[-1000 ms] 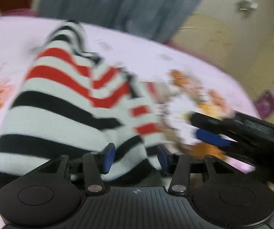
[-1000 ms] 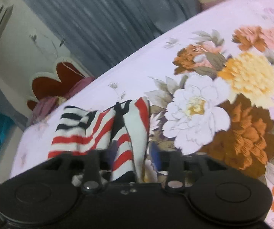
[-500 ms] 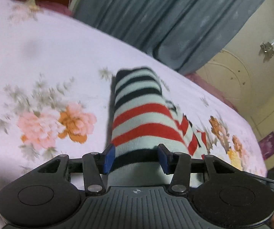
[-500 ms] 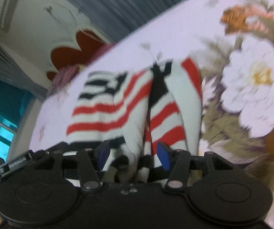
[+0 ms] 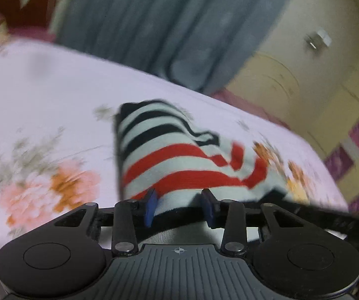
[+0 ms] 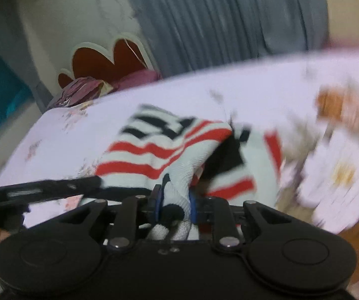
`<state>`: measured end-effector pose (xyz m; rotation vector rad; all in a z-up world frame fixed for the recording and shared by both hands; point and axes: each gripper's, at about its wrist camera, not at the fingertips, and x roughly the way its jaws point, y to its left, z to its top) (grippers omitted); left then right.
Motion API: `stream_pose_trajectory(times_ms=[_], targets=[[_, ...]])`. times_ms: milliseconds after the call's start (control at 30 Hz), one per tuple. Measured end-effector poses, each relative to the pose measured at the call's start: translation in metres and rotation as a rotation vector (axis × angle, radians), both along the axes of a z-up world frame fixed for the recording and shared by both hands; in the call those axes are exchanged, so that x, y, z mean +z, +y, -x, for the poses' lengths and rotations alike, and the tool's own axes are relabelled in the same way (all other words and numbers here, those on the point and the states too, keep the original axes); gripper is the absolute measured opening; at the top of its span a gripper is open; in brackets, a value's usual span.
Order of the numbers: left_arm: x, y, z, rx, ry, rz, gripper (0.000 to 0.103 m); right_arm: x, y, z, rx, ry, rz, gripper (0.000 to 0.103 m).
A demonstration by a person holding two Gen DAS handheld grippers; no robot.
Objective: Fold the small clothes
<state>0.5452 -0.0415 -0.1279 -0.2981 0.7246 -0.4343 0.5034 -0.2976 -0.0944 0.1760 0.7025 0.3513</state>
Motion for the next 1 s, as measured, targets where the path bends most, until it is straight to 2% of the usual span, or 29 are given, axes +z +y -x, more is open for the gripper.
stream_pose_trajectory(times_ms=[67, 100, 133, 200, 267, 333, 400, 500, 567, 600, 700, 767, 800, 833, 867, 933, 1000], targets=[[0.004, -0.014, 0.001, -0.051, -0.019, -0.023, 0.038, 0.009, -0.004, 0.014, -0.025, -0.068, 0.059, 0.020], [0.000, -0.026, -0.002, -0.067, 0.008, -0.079, 0.038, 0.008, -0.012, 0.019, -0.045, -0.080, 0.063, 0.020], [-0.007, -0.037, -0.007, -0.088, 0.050, -0.136, 0.038, -0.002, -0.020, 0.018, -0.070, -0.059, 0.063, 0.020], [-0.012, -0.051, -0.011, -0.099, 0.058, -0.180, 0.038, -0.036, -0.036, 0.000, -0.114, 0.102, 0.036, 0.020], [-0.007, -0.060, -0.013, -0.115, 0.054, -0.241, 0.039, -0.051, -0.046, -0.004, -0.143, 0.118, -0.037, 0.020], [-0.006, -0.061, -0.012, -0.137, 0.047, -0.273, 0.039, -0.047, -0.045, -0.003, -0.147, 0.117, -0.030, 0.021], [-0.006, -0.057, -0.012, -0.147, 0.051, -0.263, 0.039, -0.049, -0.044, -0.003, -0.138, 0.125, -0.024, 0.022], [0.002, -0.050, -0.017, -0.157, 0.067, -0.235, 0.039, -0.046, -0.052, -0.004, -0.141, 0.137, -0.066, 0.026], [0.019, -0.042, -0.019, -0.156, 0.000, -0.157, 0.039, -0.028, -0.058, 0.005, -0.195, 0.047, -0.058, 0.030], [0.024, -0.041, -0.024, -0.157, -0.012, -0.143, 0.039, -0.020, -0.061, 0.004, -0.215, 0.003, -0.051, 0.028], [0.025, -0.054, -0.052, -0.169, -0.001, -0.194, 0.039, -0.007, -0.056, -0.033, -0.200, -0.008, 0.005, 0.023], [0.013, -0.063, -0.068, -0.198, 0.047, -0.196, 0.039, -0.009, -0.043, -0.059, -0.161, -0.002, 0.062, 0.020], [0.001, -0.068, -0.073, -0.218, 0.086, -0.225, 0.039, -0.014, -0.037, -0.070, -0.139, 0.027, 0.096, 0.013], [-0.012, -0.074, -0.072, -0.241, 0.098, -0.283, 0.039, -0.027, -0.031, -0.082, -0.121, 0.085, 0.157, 0.011], [-0.015, -0.076, -0.067, -0.249, 0.059, -0.298, 0.039, -0.043, -0.028, -0.089, -0.114, 0.144, 0.217, 0.011], [-0.012, -0.078, -0.065, -0.231, 0.070, -0.296, 0.039, -0.047, -0.038, -0.089, -0.121, 0.142, 0.179, 0.011], [-0.010, -0.079, -0.061, -0.236, 0.050, -0.312, 0.039, -0.044, -0.040, -0.088, -0.119, 0.152, 0.192, 0.010]])
